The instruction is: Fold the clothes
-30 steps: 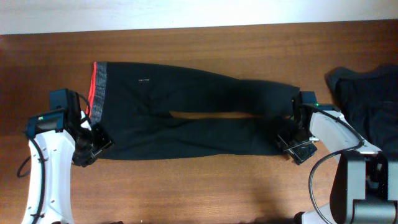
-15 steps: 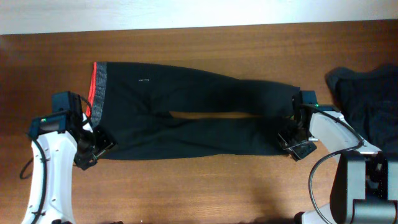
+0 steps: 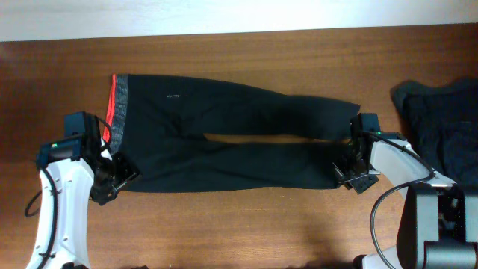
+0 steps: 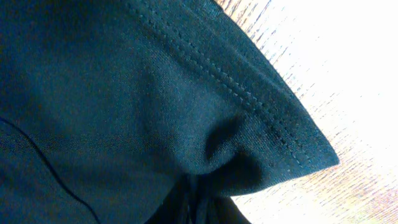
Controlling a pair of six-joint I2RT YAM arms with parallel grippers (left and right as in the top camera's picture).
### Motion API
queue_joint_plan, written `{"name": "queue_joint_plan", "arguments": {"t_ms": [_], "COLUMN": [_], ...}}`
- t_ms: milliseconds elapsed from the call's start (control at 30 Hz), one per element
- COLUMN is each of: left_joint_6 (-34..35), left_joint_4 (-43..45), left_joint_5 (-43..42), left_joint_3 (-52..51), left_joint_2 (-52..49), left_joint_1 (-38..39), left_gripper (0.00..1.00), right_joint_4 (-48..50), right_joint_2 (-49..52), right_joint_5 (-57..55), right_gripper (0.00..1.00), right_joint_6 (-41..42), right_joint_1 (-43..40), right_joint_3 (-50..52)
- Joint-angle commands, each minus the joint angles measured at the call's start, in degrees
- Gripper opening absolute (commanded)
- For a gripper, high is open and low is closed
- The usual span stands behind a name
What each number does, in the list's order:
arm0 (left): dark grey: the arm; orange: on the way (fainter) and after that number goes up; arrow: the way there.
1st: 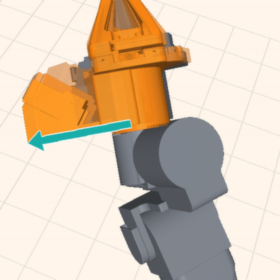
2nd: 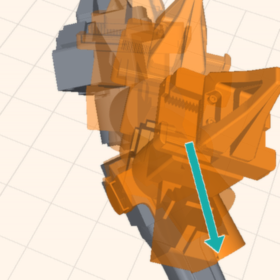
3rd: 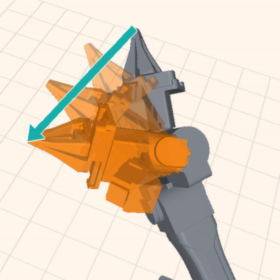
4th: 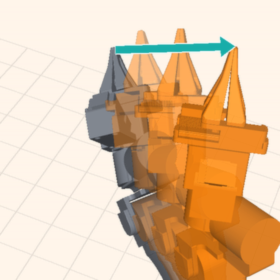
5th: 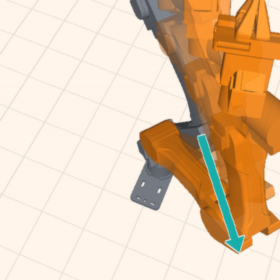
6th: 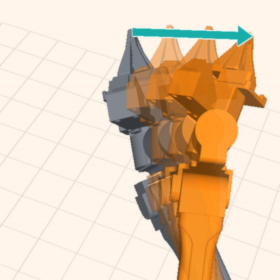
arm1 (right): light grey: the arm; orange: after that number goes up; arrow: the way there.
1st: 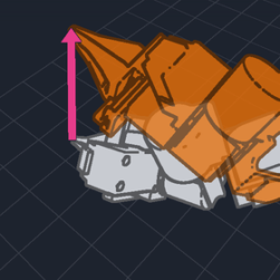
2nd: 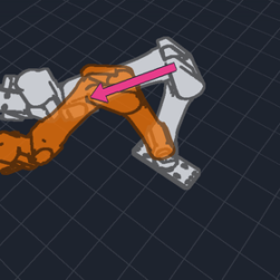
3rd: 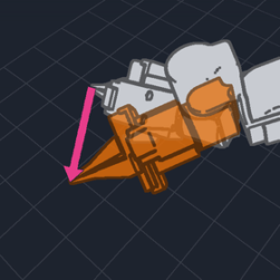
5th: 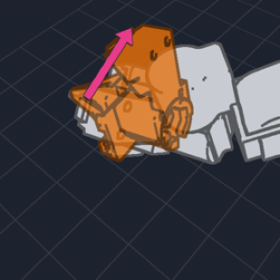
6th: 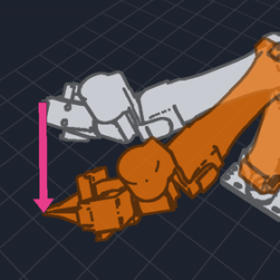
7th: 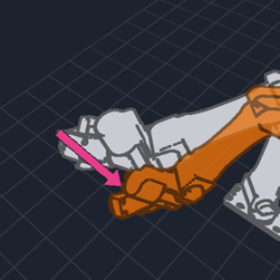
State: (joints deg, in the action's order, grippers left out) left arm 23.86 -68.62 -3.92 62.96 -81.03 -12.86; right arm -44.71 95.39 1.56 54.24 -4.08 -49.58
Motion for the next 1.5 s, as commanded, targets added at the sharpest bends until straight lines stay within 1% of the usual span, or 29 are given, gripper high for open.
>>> {"name": "queue_joint_plan", "arguments": {"t_ms": [0,167,333,433,600,733,900,1033,1067,1133,1200,1367,1467], "left_joint_6": [3.0,4.9,12.4,15.5,15.6,15.6,15.6,18.2,18.2,18.2,18.2,18.3,19.0], "left_joint_4": [0.9,5.7,11.2,11.5,11.7,12.2,16.0,19.1,19.9,21.5,22.4,22.8,23.0], "left_joint_5": [2.7,3.0,5.1,5.2,7.8,8.2,8.8,10.0,10.0,10.5,10.5,14.1,14.2], "left_joint_3": [-2.1,-6.1,-8.7,-8.7,-8.7,-8.7,-8.7,-8.7,-8.7,-8.7,-8.7,-8.7,-8.7], "left_joint_2": [0.3,0.3,0.3,0.3,0.3,0.3,-0.1,-2.1,-2.8,-4.5,-6.5,-11.2,-13.1], "left_joint_1": [0.1,-0.1,-1.5,-2.9,-5.1,-5.7,-5.7,-5.7,-5.7,-5.7,-5.7,-5.7,-5.7], "left_gripper": [0.66,0.66,0.67,0.67,0.66,0.66,0.66,0.66,0.66,0.61,0.54,0.53,0.53], "right_joint_4": [-0.2,-0.3,-0.2,-0.3,-0.2,0.0,0.2,0.2,0.2,0.2,0.2,0.2,0.2], "right_joint_2": [-0.4,-0.4,-0.4,-0.4,-0.4,-0.4,-0.4,-0.4,-0.4,-0.4,-0.4,-0.4,-0.4], "right_joint_5": [-1.0,-1.0,-1.0,-1.0,-1.0,-1.0,-1.0,-1.0,-1.0,-1.0,-1.0,-1.0,-1.0], "right_gripper": [0.14,0.14,0.14,0.13,0.13,0.14,0.13,0.14,0.14,0.14,0.15,0.18,0.18], "right_joint_6": [0.7,0.7,0.5,0.5,0.0,0.0,0.0,0.0,0.0,0.1,0.1,0.0,0.0], "right_joint_1": [-0.2,-0.2,-0.2,-0.2,-0.2,-0.2,-0.2,-0.2,-0.2,-0.2,-0.2,-0.2,-0.2], "right_joint_3": [1.3,1.3,1.3,1.3,1.3,1.3,1.3,1.3,1.3,1.3,1.3,1.3,1.3]}}
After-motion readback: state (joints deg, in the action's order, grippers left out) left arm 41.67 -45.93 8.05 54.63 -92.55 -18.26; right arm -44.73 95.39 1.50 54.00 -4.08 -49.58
